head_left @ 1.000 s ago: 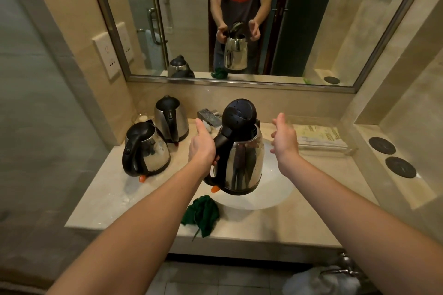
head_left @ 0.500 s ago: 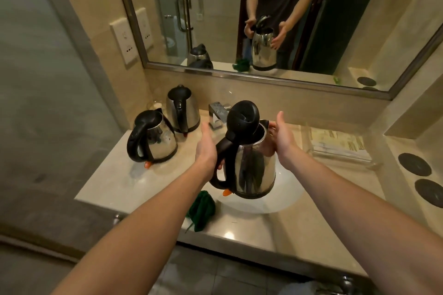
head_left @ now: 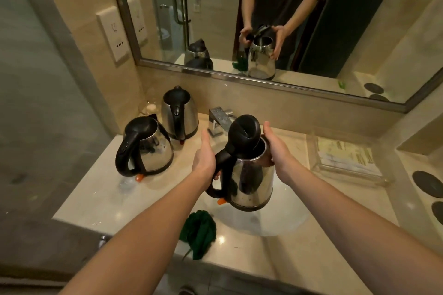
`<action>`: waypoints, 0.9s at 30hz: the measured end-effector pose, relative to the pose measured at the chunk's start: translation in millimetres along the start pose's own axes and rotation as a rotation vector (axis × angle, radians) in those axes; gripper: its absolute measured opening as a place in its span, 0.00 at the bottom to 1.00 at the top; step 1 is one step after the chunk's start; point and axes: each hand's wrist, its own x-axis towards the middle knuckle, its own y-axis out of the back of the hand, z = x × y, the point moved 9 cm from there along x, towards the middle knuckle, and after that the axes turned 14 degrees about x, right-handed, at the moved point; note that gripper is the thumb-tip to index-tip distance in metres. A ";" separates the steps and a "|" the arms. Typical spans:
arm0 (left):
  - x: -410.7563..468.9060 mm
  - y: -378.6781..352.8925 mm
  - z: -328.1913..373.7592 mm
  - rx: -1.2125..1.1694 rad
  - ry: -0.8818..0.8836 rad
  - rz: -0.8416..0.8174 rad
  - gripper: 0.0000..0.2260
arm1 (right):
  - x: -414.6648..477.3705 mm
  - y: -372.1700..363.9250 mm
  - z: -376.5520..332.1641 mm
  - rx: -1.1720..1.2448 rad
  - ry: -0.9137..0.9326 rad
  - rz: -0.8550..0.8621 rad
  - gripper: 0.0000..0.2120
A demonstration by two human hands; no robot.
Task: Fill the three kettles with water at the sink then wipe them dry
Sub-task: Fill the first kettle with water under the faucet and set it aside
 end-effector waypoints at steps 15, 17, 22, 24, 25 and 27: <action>57.2 0.6 -9.3 0.104 0.014 0.060 0.29 | 19.7 -43.2 -19.1 -0.095 0.211 -0.026 0.39; 62.1 -1.5 -9.4 0.106 0.012 0.065 0.32 | 17.8 -47.5 -21.1 -0.100 0.218 -0.034 0.47; 64.6 -7.8 -14.4 0.073 0.051 0.072 0.30 | 17.8 -52.2 -26.8 -0.153 0.263 -0.089 0.44; 61.6 -9.9 -15.9 0.061 0.063 0.083 0.29 | 22.0 -54.1 -24.8 -0.180 0.258 -0.134 0.45; 60.8 -11.1 -16.9 0.049 0.069 0.087 0.29 | 23.6 -55.1 -24.1 -0.197 0.262 -0.159 0.46; 61.8 -12.9 -19.4 0.034 0.075 0.092 0.29 | 28.1 -55.6 -24.1 -0.220 0.274 -0.200 0.45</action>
